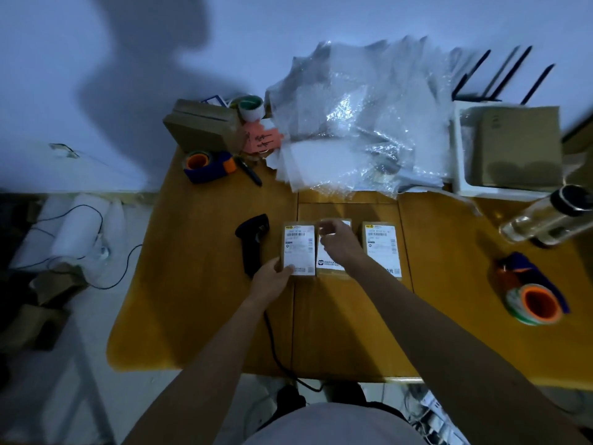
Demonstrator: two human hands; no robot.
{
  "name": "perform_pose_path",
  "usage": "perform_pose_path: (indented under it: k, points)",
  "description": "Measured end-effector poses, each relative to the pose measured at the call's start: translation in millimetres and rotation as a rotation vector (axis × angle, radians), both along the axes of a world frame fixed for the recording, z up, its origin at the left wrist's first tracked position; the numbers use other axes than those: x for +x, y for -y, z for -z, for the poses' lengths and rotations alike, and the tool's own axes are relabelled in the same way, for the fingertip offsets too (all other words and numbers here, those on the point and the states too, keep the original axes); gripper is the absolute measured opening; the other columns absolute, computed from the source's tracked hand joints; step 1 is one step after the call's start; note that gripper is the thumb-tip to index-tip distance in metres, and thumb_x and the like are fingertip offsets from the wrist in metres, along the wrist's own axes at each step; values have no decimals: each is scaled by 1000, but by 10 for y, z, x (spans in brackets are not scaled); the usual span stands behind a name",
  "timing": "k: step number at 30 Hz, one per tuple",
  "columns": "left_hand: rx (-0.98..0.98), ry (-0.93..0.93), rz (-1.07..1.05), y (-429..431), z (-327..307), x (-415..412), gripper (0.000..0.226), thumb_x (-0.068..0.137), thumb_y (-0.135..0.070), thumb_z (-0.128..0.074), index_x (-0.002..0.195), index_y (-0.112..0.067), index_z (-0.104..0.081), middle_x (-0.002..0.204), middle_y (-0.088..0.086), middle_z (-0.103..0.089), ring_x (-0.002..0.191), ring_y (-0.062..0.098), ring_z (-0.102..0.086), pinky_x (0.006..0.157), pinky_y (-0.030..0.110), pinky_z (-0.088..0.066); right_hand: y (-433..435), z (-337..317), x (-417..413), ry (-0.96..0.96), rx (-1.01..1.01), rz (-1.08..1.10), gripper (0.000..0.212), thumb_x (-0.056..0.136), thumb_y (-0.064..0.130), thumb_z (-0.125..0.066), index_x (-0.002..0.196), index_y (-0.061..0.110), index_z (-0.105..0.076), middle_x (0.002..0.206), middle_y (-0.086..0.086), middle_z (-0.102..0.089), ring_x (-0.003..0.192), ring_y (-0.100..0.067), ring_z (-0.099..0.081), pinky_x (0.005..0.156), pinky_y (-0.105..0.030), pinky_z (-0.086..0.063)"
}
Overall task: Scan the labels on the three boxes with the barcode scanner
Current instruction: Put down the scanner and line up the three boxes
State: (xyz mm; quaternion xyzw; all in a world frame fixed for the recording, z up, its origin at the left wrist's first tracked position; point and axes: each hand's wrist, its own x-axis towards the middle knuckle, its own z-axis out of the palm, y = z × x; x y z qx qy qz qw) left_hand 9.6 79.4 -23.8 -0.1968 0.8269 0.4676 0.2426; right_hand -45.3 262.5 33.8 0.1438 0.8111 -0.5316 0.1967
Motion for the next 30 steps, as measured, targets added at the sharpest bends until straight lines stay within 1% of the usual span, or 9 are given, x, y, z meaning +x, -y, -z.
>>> perform_pose_path:
  k: [3,6,8,10,14,18,22,25,30]
  points:
    - [11,16,-16,-7,283,-5,74,91,-52,-58,156,-22,-39,148,5,-57,127,29,-59,100,51,-54,-336,66,83,-53,156,88,45,96,3,-55,140,12,-54,135,-6,-58,107,-24,-59,67,-28,-48]
    - [10,5,-14,-131,147,6,59,99,-40,-57,152,-20,-42,145,5,-59,121,29,-63,96,49,-56,-610,190,211,-137,498,14,58,90,7,-64,145,9,-46,146,-13,-46,130,-34,-49,98,-46,-50]
    - [3,0,-10,-201,41,6,57,103,-31,-56,155,-17,-37,147,7,-57,118,30,-65,89,44,-60,-739,268,312,-79,599,-43,72,91,9,-66,154,5,-31,157,-16,-33,145,-36,-33,116,-46,-37]
    - [7,1,-25,-255,22,-14,64,104,-26,-56,160,-15,-28,152,10,-51,122,33,-62,86,43,-61,-856,335,403,19,628,-33,80,94,14,-66,159,3,-20,163,-17,-24,151,-36,-24,122,-44,-30]
    - [-9,16,-28,-338,36,-49,68,103,-23,-59,161,-15,-24,156,13,-46,123,34,-61,86,42,-61,-985,538,525,129,563,-49,83,96,25,-66,159,2,-17,160,-20,-25,146,-38,-30,118,-45,-36]
    - [-24,45,38,-422,32,-98,69,102,-25,-59,161,-14,-23,156,13,-46,115,33,-66,69,29,-58,-1091,605,557,116,549,-21,82,95,19,-68,159,6,-19,156,-20,-30,143,-39,-37,113,-47,-42]
    - [-19,55,88,-529,29,-161,71,102,-25,-60,161,-14,-23,157,12,-46,125,33,-60,81,37,-61,-1236,603,541,103,574,-4,78,95,18,-67,158,7,-23,154,-18,-36,139,-38,-41,110,-48,-44]
    - [2,60,109,-653,43,-159,72,103,-25,-59,162,-13,-20,159,11,-42,127,33,-59,67,26,-57,-1353,633,543,103,585,21,76,95,17,-67,157,7,-24,153,-18,-38,138,-37,-42,110,-47,-44]
    - [14,45,105,-803,100,-141,68,103,-24,-57,161,-15,-22,156,11,-46,125,30,-59,90,42,-60,-1550,681,565,100,626,15,77,93,22,-70,156,12,-27,152,-14,-40,135,-34,-48,104,-47,-51]
